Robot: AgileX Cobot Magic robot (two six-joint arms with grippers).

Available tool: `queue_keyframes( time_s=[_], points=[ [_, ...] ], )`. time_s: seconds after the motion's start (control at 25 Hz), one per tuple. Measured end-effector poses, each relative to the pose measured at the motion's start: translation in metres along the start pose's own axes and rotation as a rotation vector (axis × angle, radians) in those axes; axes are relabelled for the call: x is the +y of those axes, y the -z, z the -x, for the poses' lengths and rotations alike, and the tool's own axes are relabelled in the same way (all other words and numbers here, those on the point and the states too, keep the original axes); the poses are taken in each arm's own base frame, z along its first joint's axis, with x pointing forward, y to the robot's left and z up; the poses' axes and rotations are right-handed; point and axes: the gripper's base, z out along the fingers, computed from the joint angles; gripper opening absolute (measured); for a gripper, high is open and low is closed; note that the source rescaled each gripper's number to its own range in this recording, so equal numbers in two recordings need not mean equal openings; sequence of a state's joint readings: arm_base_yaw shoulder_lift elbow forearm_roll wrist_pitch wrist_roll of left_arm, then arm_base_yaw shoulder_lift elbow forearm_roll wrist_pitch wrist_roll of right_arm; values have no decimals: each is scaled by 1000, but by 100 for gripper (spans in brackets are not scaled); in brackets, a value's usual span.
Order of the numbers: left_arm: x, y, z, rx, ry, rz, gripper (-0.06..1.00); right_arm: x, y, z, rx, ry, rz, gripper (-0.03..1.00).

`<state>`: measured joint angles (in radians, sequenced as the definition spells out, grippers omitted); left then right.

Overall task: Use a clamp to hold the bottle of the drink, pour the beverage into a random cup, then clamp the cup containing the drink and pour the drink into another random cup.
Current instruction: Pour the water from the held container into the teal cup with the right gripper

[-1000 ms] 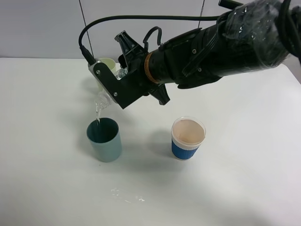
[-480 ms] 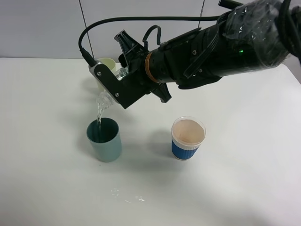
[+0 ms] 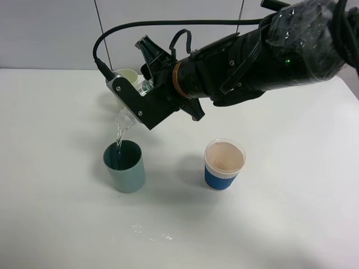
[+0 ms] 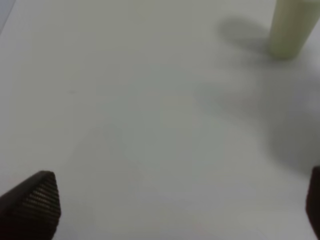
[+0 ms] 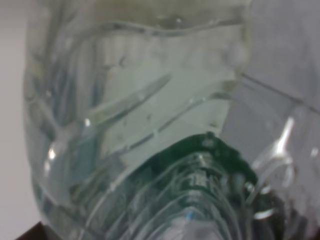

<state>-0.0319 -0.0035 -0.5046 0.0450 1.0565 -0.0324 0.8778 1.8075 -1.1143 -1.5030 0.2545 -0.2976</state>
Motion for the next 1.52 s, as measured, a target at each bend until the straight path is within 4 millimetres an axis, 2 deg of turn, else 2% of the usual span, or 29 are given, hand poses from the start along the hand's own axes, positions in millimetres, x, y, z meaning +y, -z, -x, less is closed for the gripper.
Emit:
queue_keyframes(
  time_s=[1.52],
  points=[
    [0, 0, 0, 0, 0, 0, 100, -4, 0, -1, 13, 175, -44, 2]
  ],
)
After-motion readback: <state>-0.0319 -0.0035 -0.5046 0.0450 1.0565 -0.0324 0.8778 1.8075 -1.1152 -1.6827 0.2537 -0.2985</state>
